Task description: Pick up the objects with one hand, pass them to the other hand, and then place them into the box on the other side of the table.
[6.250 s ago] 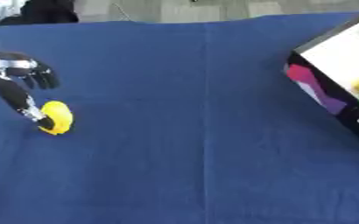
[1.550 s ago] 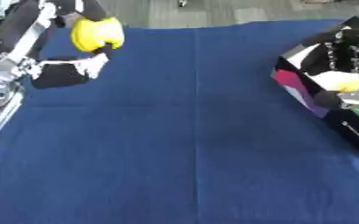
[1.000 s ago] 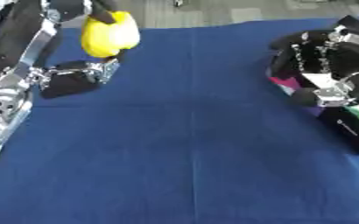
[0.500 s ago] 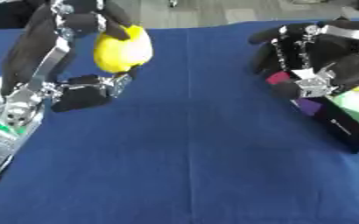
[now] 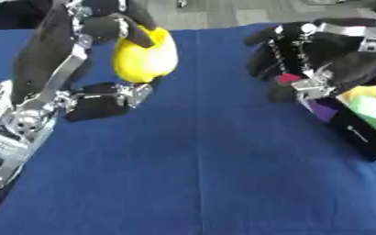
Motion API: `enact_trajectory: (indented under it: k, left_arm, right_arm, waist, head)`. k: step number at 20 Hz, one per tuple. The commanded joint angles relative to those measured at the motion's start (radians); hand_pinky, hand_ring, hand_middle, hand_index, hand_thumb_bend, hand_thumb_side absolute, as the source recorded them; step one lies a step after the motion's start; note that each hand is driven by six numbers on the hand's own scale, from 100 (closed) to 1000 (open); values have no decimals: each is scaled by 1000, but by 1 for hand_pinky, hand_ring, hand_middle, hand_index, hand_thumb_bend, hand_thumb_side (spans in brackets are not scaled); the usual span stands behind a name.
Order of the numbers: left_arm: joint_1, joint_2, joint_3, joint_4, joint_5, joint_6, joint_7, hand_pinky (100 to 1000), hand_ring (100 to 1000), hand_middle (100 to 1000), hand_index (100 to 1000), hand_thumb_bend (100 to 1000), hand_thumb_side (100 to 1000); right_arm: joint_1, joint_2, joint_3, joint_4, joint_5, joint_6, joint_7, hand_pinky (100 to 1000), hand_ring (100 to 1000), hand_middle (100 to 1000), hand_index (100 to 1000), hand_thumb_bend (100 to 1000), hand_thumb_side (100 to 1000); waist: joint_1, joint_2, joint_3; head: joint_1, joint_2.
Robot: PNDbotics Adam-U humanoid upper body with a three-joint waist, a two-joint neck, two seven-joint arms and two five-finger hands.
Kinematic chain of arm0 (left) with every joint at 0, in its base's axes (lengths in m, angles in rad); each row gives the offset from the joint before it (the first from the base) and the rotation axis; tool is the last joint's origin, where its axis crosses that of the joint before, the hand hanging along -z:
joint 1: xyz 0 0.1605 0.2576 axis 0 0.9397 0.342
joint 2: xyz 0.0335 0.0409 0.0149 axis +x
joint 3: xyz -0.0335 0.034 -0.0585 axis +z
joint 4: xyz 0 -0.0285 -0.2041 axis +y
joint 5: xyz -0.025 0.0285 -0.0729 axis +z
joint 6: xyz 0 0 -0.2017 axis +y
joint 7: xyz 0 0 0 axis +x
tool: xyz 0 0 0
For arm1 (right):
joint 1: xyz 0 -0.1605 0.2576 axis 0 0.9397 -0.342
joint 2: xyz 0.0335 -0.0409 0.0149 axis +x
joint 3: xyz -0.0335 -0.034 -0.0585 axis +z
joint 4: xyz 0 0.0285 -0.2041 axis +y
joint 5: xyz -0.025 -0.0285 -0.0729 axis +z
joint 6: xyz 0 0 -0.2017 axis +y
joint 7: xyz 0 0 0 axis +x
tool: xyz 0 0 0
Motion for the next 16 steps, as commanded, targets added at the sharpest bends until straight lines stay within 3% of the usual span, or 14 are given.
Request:
enact_trajectory:
  k: [1,16]
  left_arm:
    - [-22,-8,1,-14,-12,-6,6,693,628,590,562,193,100]
    - [-40,-108,-35,23,-28,-23,-5,690,621,587,560,180,100]
  right_arm:
    - [-23,-8,3,-16,13,18,-9,821,808,734,927,624,234]
    - [-84,30,42,-16,30,78,-59,823,817,742,935,627,237]
  waist:
    - [-14,-46,3]
    - [-17,-39,10]
  head:
    - [-9,-5]
    - [-34,8]
